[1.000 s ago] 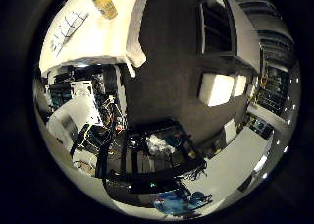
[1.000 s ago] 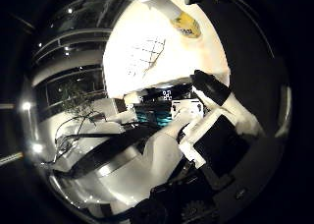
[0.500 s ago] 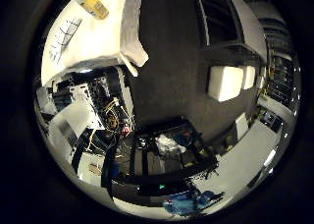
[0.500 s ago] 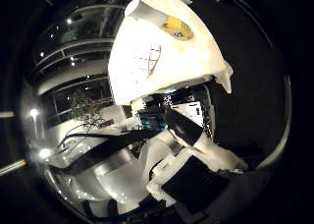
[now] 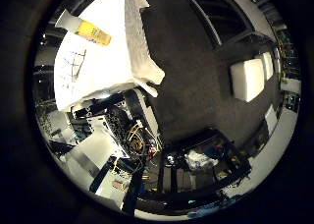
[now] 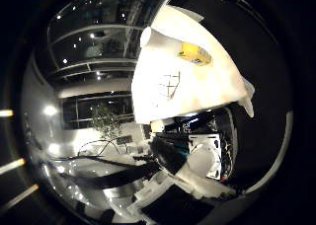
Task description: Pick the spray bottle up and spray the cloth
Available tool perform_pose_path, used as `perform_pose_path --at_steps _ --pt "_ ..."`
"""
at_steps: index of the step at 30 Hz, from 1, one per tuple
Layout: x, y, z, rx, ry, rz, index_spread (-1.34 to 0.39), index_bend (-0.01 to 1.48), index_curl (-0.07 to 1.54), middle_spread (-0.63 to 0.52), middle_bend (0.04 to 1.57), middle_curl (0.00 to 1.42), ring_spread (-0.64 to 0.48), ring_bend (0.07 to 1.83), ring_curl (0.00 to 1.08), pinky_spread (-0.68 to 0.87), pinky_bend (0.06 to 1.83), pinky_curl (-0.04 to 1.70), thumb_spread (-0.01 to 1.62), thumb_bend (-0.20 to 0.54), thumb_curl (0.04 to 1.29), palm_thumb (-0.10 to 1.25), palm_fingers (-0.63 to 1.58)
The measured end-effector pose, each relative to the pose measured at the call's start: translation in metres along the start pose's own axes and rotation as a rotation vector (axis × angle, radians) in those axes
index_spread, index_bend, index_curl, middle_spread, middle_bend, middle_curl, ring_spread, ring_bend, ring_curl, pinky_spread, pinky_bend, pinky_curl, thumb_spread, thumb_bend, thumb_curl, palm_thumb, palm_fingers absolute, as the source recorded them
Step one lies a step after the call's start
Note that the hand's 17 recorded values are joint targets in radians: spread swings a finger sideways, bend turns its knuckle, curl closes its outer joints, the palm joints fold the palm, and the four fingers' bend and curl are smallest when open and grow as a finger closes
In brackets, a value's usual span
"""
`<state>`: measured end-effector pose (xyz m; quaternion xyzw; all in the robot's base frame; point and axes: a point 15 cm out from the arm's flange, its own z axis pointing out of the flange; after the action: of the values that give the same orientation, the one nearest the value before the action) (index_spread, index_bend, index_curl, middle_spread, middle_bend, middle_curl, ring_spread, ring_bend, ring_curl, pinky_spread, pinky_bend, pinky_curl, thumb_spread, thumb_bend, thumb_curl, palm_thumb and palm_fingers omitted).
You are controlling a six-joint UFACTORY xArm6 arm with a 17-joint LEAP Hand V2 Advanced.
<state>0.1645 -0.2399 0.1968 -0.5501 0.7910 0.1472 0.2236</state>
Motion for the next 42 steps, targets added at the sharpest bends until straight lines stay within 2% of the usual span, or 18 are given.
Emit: perform_pose_path --at_steps 11,23,42 --pt "0.000 -0.013 0.039 0.046 -0.174 0.071 -0.21 0.15 0.25 0.19 0.20 0.33 0.21 0.30 0.26 0.34 0.42 0.31 0.97 -0.028 0.30 0.41 0.02" --pt "0.016 -0.036 0.070 0.111 -0.242 0.117 -0.18 0.15 0.25 0.19 0.21 0.33 0.20 0.33 0.27 0.34 0.41 0.32 0.99 -0.026 0.30 0.46 0.04" --pt "-0.009 -0.073 0.108 0.116 -0.311 0.076 -0.16 0.15 0.25 0.18 0.24 0.33 0.19 0.33 0.26 0.32 0.38 0.31 1.01 -0.023 0.30 0.50 0.08"
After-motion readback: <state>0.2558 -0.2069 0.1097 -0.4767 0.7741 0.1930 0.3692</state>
